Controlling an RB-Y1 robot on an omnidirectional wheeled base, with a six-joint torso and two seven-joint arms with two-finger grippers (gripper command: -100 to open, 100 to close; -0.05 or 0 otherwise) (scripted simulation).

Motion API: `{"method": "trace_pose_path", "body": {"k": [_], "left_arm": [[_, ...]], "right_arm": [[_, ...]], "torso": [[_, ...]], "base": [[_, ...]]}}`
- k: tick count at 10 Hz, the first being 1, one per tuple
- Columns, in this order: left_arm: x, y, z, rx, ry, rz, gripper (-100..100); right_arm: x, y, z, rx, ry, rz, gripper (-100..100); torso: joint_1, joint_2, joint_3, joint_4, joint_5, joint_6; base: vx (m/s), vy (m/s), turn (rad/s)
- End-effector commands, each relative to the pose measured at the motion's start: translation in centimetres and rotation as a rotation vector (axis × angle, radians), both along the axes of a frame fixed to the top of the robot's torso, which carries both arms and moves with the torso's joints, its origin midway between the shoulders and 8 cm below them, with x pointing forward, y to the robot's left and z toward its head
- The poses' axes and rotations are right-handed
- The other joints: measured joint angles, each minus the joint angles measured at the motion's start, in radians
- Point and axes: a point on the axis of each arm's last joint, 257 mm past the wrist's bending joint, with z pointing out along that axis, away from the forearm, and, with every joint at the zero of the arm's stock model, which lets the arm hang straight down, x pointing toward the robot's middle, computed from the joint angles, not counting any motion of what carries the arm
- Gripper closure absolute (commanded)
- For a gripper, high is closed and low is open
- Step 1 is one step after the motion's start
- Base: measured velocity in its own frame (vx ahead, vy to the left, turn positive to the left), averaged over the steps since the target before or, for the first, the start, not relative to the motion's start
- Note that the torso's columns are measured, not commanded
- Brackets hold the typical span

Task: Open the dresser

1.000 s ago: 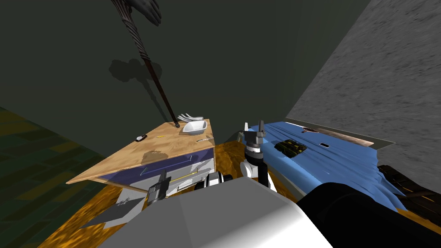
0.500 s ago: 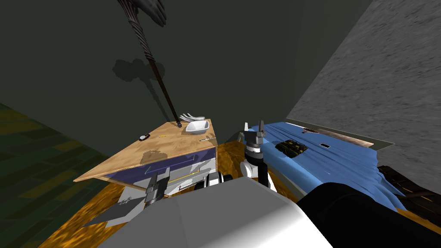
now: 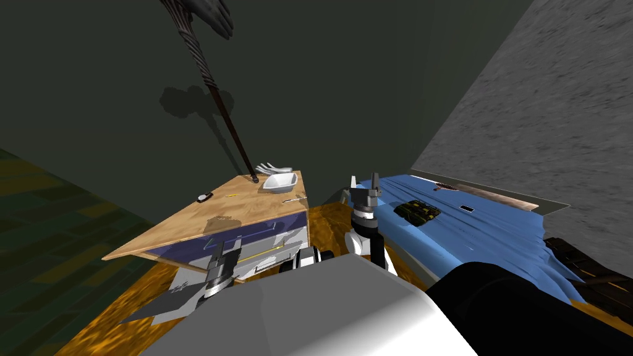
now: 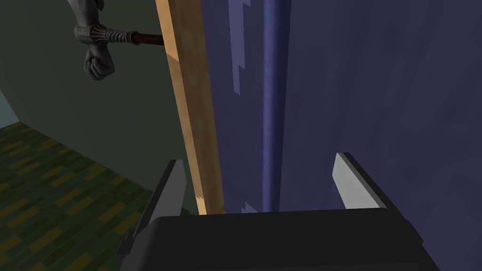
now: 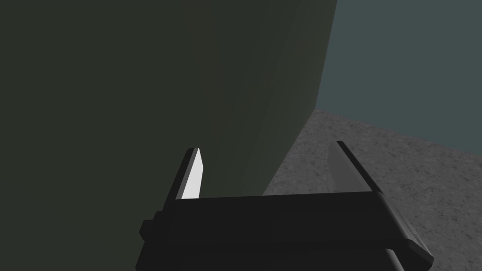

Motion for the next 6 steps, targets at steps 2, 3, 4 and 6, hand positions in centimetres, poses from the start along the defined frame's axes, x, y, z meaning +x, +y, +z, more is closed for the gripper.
{"method": "trace_pose_path", "body": {"k": [2, 3, 4, 6], "left_arm": [[-1.6, -1.4, -1.1, 0.0, 0.0, 0.002, 100], [-2.0, -1.7, -1.3, 0.0, 0.0, 0.002, 100], [-2.6, -2.3, -1.7, -0.001, 0.0, 0.003, 100], [-1.8, -1.2, -0.8, 0.001, -0.007, -0.007, 100]], "right_arm": [[0.0, 0.0, 0.0, 0.0, 0.0, 0.0, 0], [0.0, 0.0, 0.0, 0.0, 0.0, 0.0, 0], [0.0, 0.0, 0.0, 0.0, 0.0, 0.0, 0], [0.0, 0.0, 0.0, 0.0, 0.0, 0.0, 0]], "torso": [[0.0, 0.001, 0.0, 0.002, -0.002, -0.001], [0.0, 0.001, 0.0, 0.001, -0.001, -0.002], [0.001, 0.001, 0.001, -0.001, 0.001, -0.002], [0.002, -0.001, 0.0, -0.001, 0.001, -0.001]], "base": [[0.02, 0.052, -0.016], [0.013, 0.034, -0.006], [0.009, 0.035, 0.001], [-0.036, -0.024, 0.007]]}}
